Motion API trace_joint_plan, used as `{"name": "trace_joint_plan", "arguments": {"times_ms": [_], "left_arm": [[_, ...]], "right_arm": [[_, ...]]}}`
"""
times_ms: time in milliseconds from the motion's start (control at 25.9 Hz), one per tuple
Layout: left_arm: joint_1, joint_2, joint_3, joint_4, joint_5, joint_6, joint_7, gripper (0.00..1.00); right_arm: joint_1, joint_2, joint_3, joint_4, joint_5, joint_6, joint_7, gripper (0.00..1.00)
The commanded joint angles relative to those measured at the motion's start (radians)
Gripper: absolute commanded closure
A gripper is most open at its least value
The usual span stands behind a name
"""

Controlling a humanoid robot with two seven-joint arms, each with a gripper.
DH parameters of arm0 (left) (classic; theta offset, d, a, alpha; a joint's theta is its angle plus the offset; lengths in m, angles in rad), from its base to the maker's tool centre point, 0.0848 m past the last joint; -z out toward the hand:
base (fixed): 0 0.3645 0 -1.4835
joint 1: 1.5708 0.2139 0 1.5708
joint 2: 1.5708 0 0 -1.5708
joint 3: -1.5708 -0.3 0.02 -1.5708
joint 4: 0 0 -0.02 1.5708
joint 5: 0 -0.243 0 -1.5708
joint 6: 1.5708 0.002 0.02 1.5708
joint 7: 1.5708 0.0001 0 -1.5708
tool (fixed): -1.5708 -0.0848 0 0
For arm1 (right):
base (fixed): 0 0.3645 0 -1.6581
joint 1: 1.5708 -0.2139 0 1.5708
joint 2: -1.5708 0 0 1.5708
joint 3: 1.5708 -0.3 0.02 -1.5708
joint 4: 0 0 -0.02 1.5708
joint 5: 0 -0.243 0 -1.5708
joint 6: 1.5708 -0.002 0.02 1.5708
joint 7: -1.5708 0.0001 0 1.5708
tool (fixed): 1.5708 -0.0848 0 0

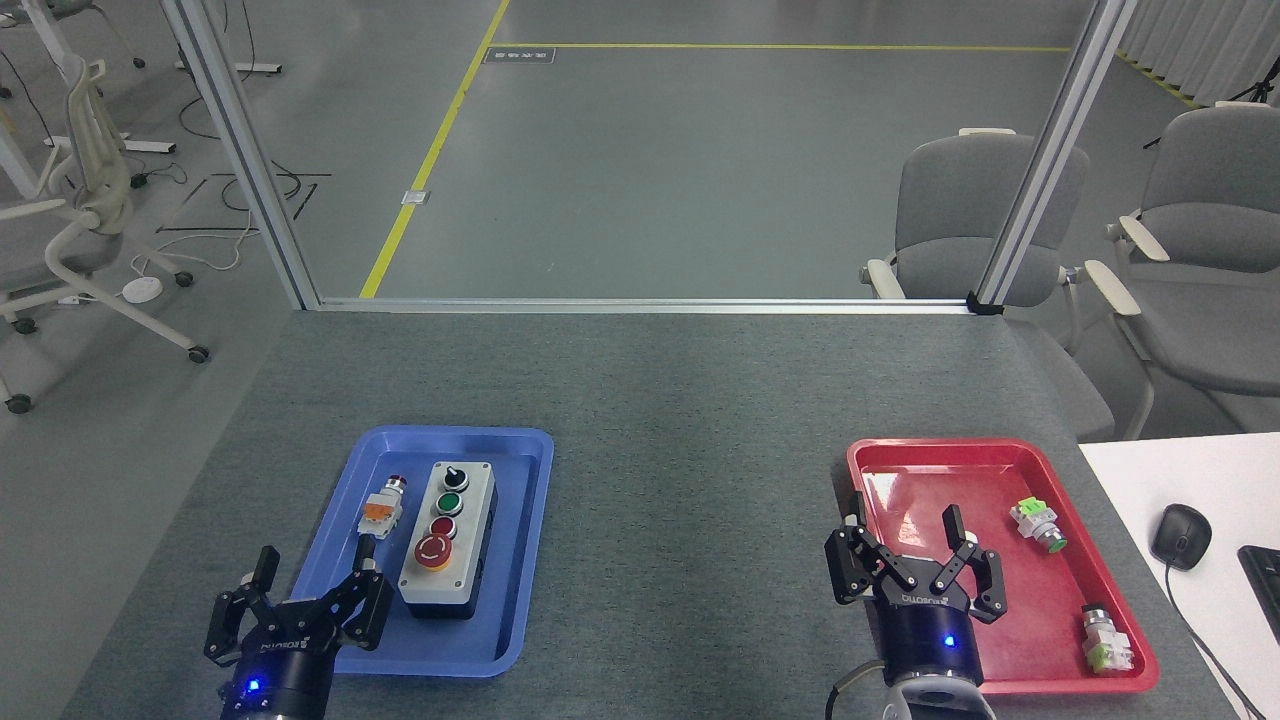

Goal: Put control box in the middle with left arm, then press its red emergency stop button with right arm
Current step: 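Move the left gripper down to the near end of the grey control box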

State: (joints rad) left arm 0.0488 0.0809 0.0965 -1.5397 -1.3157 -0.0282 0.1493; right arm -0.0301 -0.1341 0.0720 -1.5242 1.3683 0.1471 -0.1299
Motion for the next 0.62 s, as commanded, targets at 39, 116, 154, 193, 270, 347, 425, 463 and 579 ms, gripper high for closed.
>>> {"name": "trace_joint_plan", "arguments": {"times_ms": [39, 116, 154, 193, 270, 347, 425, 463, 579], "left_arm": [[0.000, -0.023, -0.003, 0.000, 0.000, -0.002, 0.006, 0.01], [0.000, -0.030, -0.003, 0.000, 0.001, -0.004, 0.018, 0.01], [0.000, -0.032, -0.003, -0.002, 0.000, -0.006, 0.018, 0.01], [0.000, -0.032, -0.005, -0.004, 0.000, -0.009, 0.018, 0.01], [0.002, -0.032, -0.008, -0.019, 0.001, -0.019, 0.019, 0.01], [0.011, -0.033, -0.014, -0.020, 0.001, -0.025, 0.021, 0.01], [0.054, -0.036, -0.055, -0.022, -0.016, -0.024, 0.021, 0.01], [0.069, -0.039, -0.089, -0.025, -0.017, -0.022, 0.021, 0.01], [0.083, -0.041, -0.153, -0.016, -0.025, -0.015, 0.022, 0.01]], "right_arm": [[0.001, -0.005, 0.002, -0.001, 0.000, 0.000, 0.004, 0.01], [0.001, -0.002, 0.002, -0.002, 0.000, 0.000, 0.004, 0.01], [-0.001, 0.002, 0.002, -0.004, 0.000, 0.000, 0.004, 0.01], [-0.001, 0.005, 0.000, -0.005, 0.000, 0.000, 0.004, 0.01], [-0.001, 0.004, 0.000, -0.004, 0.000, 0.000, 0.006, 0.01], [-0.001, 0.002, 0.000, -0.002, -0.002, 0.000, 0.004, 0.01], [0.001, 0.002, 0.000, -0.001, 0.000, 0.000, 0.004, 0.01], [0.001, 0.004, 0.000, -0.001, 0.000, 0.000, 0.004, 0.01], [0.001, 0.005, 0.002, -0.001, 0.000, 0.000, 0.004, 0.01]]}}
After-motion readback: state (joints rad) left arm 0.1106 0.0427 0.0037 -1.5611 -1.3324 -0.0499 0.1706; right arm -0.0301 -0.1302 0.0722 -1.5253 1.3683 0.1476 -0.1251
